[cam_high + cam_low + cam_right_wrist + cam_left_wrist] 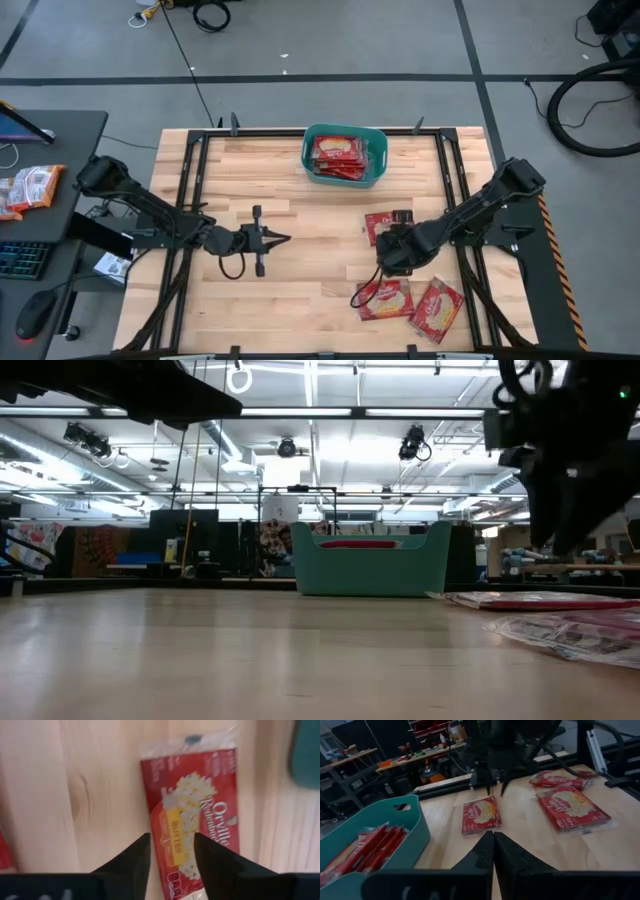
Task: Sort popcorn bags into baskets
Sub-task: Put the bottom left red popcorn bag into the blue bin
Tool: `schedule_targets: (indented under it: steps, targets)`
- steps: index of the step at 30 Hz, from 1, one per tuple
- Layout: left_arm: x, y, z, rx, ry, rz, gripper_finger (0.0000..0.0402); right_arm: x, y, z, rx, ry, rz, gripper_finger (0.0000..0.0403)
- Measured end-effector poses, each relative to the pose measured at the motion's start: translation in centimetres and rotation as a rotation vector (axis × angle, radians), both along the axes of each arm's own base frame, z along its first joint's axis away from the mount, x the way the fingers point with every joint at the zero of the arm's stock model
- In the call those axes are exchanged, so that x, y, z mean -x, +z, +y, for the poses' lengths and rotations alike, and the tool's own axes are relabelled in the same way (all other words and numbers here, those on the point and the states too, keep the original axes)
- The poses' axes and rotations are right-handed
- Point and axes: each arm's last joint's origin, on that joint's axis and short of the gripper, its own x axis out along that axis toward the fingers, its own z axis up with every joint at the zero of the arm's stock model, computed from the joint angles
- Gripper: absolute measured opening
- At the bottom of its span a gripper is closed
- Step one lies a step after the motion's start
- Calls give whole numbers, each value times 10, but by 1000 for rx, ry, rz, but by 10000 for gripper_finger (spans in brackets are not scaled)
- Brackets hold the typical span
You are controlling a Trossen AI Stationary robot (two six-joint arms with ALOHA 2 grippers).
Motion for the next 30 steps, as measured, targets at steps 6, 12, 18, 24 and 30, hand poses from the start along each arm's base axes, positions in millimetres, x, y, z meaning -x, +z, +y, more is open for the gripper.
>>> schedule_targets:
  steps: [6, 12, 18, 24, 30]
  targets:
    - [0, -1, 0, 41, 7, 4, 13, 0, -13, 3, -82, -32, 139, 219]
    - [0, -2, 0, 60, 12, 9, 13, -3, -7, 9, -312, -88, 224, 225]
    - [0, -2, 0, 60, 12, 10, 13, 2, -5, 18, -587, -258, 370, 211]
    - [0, -2, 0, 61, 12, 11, 13, 8, -19, 21, -687, -409, 419, 199]
    - [0, -3, 0, 64, 13, 13, 14, 9, -34, 19, -773, -434, 406, 190]
